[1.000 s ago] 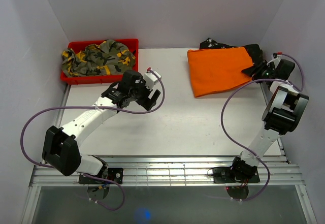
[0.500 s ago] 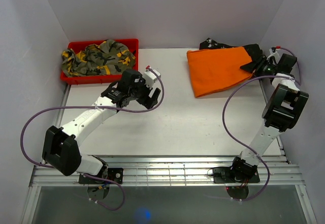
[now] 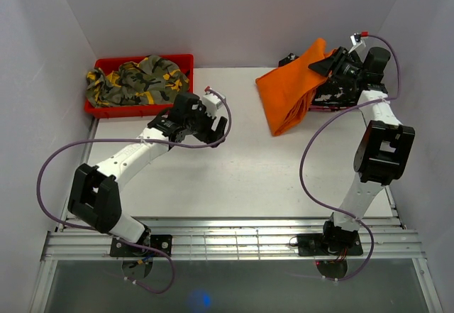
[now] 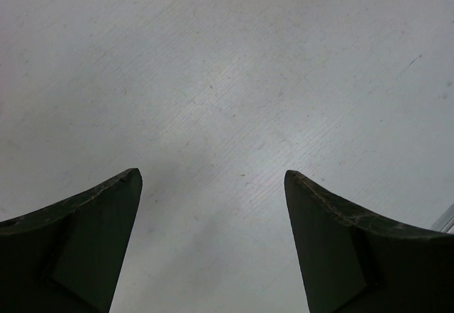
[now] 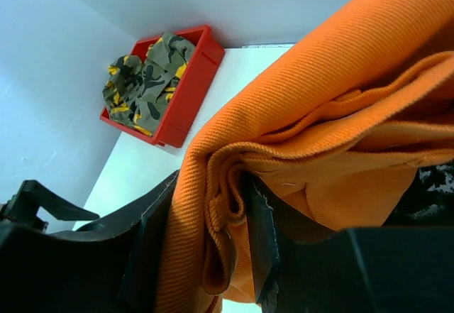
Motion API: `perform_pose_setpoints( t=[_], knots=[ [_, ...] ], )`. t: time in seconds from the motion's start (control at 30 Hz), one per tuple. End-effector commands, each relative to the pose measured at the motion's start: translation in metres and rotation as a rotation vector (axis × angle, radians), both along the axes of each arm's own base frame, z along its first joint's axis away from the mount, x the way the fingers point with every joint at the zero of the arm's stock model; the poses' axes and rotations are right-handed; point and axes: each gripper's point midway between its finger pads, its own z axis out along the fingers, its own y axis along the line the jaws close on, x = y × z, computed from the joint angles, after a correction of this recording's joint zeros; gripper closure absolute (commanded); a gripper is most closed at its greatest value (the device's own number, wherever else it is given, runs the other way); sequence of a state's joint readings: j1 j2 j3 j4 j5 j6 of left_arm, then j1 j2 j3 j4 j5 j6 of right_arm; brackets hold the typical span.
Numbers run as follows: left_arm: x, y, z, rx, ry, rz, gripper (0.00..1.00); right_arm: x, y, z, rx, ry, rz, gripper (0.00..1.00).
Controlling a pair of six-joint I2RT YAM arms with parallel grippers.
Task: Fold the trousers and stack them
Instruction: Neatly place the folded trousers to the corner
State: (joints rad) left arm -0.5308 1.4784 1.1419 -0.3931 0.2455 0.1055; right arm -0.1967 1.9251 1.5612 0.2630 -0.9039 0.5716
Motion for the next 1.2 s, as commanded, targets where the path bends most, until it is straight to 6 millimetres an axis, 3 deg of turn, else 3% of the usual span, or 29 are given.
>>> perform_pose_setpoints(
  t=[0.0,0.07,0.13,0.2,0.23,0.3,0.37,0.47,0.57,0.73,0.77,1.0,1.1,1.17],
  knots=[
    [0.016,-0.024,0.028,-0.149,-0.002,-0.006,0.08,0.004,-0.007,0.041,0.022,-0.099,-0.019,0.92],
    [0.017,-0.047,0.039,-0.271,0.033,-0.044,0.06,-0.001,-0.013,0.033,0.007,-0.069,-0.048,0.92],
    [0.021,-0.069,0.031,-0.302,0.052,-0.079,0.02,-0.006,-0.021,0.027,-0.009,-0.045,-0.076,0.92],
    [0.042,-0.09,0.013,-0.228,0.01,-0.081,0.02,-0.016,-0.033,0.018,-0.039,-0.024,-0.114,0.92],
    [0.04,-0.105,0.004,-0.186,-0.018,-0.126,0.02,-0.019,-0.039,0.013,-0.055,-0.014,-0.132,0.92],
    [0.055,-0.119,-0.004,-0.15,-0.109,-0.154,0.02,-0.024,-0.054,-0.004,-0.109,0.018,-0.175,0.92],
    [0.067,-0.139,-0.024,-0.085,-0.182,-0.208,0.02,-0.026,-0.071,-0.015,-0.136,0.037,-0.223,0.92],
    [0.069,-0.166,-0.047,-0.048,-0.281,-0.336,0.02,-0.027,-0.082,-0.036,-0.153,0.069,-0.245,0.92],
    [0.074,-0.185,-0.064,-0.023,-0.371,-0.404,0.02,-0.025,-0.084,-0.048,-0.156,0.089,-0.241,0.92],
    [0.093,-0.204,-0.066,-0.004,-0.522,-0.446,0.02,-0.023,-0.086,-0.058,-0.162,0.109,-0.24,0.92],
    [0.099,-0.209,-0.058,-0.018,-0.576,-0.439,0.02,-0.022,-0.086,-0.062,-0.167,0.118,-0.238,0.92],
    [0.103,-0.238,-0.066,-0.012,-0.759,-0.493,0.02,-0.013,-0.091,-0.065,-0.181,0.122,-0.24,0.92],
    [0.095,-0.247,-0.073,-0.024,-0.764,-0.562,0.1,-0.011,-0.092,-0.066,-0.18,0.126,-0.238,0.92],
    [0.083,-0.248,-0.082,-0.022,-0.755,-0.621,0.24,-0.01,-0.091,-0.068,-0.178,0.132,-0.23,0.92]
  ],
)
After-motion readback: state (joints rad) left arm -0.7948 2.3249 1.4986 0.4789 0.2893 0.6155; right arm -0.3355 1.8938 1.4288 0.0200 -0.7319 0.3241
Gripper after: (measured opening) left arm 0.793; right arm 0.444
